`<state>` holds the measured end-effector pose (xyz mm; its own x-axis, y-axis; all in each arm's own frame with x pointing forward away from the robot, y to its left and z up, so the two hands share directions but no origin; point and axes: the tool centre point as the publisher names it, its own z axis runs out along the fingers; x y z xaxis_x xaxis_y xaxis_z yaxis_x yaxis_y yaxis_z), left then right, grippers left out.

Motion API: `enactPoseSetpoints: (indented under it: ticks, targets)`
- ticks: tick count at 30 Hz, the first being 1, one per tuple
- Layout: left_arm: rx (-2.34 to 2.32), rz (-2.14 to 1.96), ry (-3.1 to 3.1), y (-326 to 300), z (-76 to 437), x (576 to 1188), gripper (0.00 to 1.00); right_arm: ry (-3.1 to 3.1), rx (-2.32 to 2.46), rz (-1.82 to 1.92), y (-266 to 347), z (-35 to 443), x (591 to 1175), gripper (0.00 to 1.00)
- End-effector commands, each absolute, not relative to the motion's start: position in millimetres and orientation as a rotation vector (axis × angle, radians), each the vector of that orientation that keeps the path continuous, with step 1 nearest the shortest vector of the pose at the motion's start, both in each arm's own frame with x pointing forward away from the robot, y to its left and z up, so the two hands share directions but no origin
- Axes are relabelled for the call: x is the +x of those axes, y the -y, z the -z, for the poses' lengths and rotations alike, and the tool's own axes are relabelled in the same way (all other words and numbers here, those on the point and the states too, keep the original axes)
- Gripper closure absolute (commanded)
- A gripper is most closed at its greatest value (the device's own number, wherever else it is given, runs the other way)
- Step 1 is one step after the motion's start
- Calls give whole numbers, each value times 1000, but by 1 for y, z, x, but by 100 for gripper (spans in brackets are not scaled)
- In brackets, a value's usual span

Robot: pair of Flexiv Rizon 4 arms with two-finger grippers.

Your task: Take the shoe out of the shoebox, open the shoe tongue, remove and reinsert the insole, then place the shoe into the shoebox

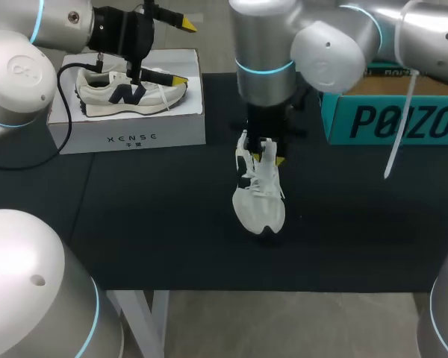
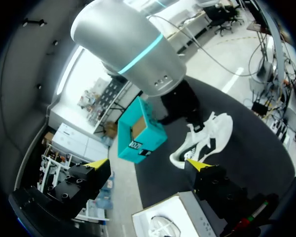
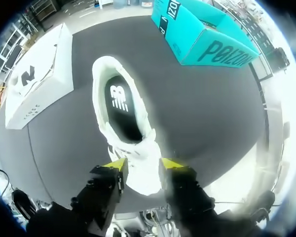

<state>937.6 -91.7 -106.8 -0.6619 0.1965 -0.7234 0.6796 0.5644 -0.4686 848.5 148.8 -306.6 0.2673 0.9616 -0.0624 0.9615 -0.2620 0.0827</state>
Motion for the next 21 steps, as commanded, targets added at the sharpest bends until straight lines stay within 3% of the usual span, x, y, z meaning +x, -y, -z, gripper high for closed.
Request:
enactPoseSetpoints:
  ticks: [1, 14, 21]
  targets:
    - [700, 1009, -2181, 92, 107, 938, 0, -1921, 2391, -80, -143, 311, 849, 100]
    - [700, 1009, -2181, 92, 107, 938, 0, -1931, 2389, -83, -120, 296, 830, 100]
    - [700, 1009, -2181, 92, 107, 938, 0, -1939, 2366, 6, -122, 316, 832, 100]
